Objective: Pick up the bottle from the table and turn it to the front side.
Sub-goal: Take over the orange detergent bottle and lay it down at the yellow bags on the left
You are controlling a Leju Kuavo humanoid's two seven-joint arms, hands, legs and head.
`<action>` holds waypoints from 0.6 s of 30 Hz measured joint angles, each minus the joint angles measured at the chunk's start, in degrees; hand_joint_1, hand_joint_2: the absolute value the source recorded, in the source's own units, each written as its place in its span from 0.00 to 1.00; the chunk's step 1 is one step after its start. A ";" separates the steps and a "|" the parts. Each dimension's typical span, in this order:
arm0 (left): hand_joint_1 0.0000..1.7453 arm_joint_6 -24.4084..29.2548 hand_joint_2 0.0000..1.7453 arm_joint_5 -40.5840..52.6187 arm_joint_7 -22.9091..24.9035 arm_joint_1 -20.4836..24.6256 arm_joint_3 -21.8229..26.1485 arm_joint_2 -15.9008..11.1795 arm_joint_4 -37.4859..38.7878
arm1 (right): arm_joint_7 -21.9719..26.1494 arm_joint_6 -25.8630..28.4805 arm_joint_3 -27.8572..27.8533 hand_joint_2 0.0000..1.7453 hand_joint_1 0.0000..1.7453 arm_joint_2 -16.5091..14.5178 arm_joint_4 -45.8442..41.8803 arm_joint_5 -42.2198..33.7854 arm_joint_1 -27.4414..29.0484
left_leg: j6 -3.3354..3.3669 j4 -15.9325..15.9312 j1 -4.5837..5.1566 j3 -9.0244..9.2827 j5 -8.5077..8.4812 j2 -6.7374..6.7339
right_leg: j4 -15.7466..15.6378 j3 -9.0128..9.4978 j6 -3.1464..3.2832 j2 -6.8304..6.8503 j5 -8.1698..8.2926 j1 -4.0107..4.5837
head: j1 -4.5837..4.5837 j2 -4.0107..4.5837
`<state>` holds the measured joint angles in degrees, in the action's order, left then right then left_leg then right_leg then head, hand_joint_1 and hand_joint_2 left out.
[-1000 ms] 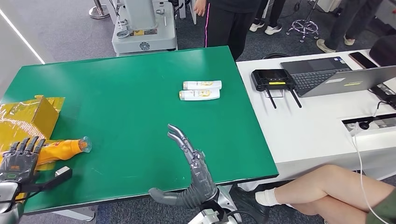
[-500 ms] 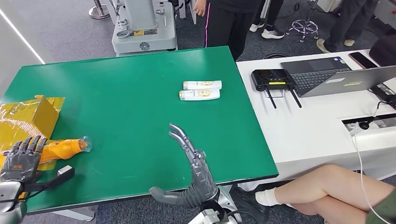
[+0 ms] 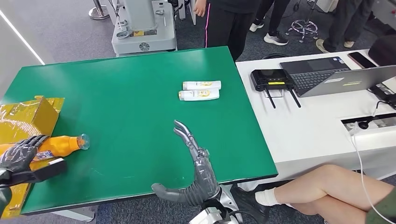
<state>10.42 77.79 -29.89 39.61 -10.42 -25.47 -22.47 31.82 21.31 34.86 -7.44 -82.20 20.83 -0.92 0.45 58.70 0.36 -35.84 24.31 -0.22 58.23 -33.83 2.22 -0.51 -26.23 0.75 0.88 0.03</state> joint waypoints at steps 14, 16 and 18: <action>0.00 0.92 1.00 -7.48 -3.87 -1.80 1.26 -4.04 -4.15 | 0.38 0.46 -1.26 1.00 0.00 0.01 -1.55 0.26 1.65 | -0.14 -0.01 -0.03 -0.04 0.00 -0.07 | 0.03 -0.14 0.17 -0.03 -0.05 0.06 | 0.01 -0.01; 0.00 1.31 1.00 -8.11 -3.89 -1.71 1.25 -4.22 -5.20 | 0.43 0.47 -1.31 1.00 0.00 0.00 -1.58 0.26 1.68 | -0.14 -0.01 -0.03 -0.04 -0.01 -0.07 | 0.03 -0.15 0.17 -0.03 -0.05 0.06 | 0.01 -0.01; 0.00 1.71 1.00 -8.69 -3.91 -1.45 1.21 -4.27 -6.00 | 0.52 0.48 -1.37 1.00 0.00 -0.01 -1.62 0.27 1.73 | -0.14 -0.01 -0.03 -0.04 -0.01 -0.08 | 0.03 -0.15 0.17 -0.03 -0.05 0.06 | 0.01 -0.01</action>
<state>12.12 69.10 -33.79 38.16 -9.21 -29.74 -28.47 32.35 21.79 33.49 -7.45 -83.82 21.10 0.82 0.31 58.69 0.33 -35.88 24.30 -0.30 58.26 -33.98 2.39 -0.55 -26.28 0.81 0.89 0.02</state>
